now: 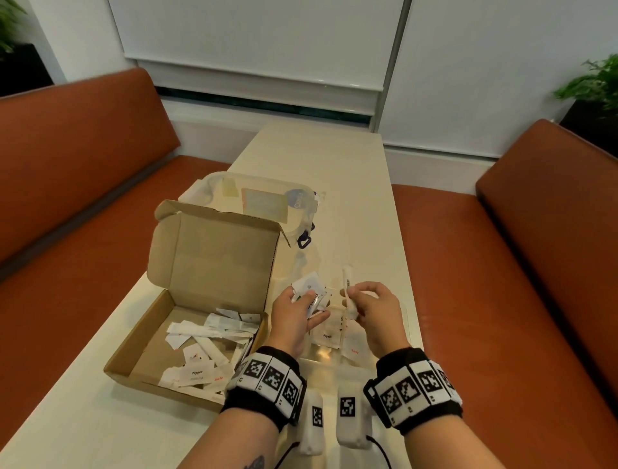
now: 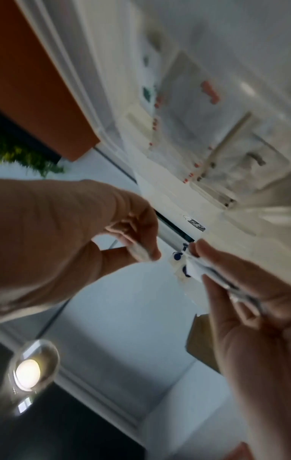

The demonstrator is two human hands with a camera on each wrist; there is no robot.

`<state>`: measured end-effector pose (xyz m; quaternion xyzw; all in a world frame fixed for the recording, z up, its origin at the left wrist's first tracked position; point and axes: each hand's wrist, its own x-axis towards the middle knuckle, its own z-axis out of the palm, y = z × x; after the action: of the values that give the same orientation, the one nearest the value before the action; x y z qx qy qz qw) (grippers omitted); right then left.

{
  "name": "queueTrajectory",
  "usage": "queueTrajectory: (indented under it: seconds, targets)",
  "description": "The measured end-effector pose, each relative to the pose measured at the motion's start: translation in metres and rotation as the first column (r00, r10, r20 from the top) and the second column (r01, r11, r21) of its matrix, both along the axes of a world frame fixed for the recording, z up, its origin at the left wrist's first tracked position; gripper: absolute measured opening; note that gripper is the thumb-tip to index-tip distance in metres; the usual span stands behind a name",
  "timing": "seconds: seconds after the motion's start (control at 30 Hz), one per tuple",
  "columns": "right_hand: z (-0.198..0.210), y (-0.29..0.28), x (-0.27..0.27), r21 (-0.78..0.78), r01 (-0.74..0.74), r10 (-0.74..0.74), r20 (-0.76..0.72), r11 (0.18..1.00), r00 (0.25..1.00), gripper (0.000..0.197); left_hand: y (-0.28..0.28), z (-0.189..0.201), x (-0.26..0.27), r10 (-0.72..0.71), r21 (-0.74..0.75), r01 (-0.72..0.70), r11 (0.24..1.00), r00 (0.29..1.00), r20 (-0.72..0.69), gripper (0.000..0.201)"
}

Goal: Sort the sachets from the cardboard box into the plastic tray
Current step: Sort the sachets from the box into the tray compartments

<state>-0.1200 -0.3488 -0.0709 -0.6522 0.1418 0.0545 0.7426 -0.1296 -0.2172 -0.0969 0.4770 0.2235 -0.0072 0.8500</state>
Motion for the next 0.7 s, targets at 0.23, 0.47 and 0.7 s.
queueTrajectory:
  seconds: [0.23, 0.47, 0.7]
  targets:
    - [0.002, 0.0, 0.002, 0.368, 0.076, -0.074, -0.019, 0.927, 0.997, 0.056, 0.01, 0.003, 0.001, 0.052, -0.133, -0.052, 0.99, 0.999, -0.003, 0.036]
    - [-0.002, 0.005, 0.0, 0.313, 0.086, -0.084, -0.019, 0.946, 0.996, 0.021, 0.008, 0.006, 0.0, -0.042, -0.212, 0.054, 0.976, 0.997, 0.059, 0.027]
    - [-0.006, 0.008, -0.002, -0.157, -0.118, 0.125, 0.038, 0.981, 0.991, 0.012, 0.012, 0.005, 0.007, -0.041, -0.037, 0.043, 0.998, 0.996, 0.074, 0.024]
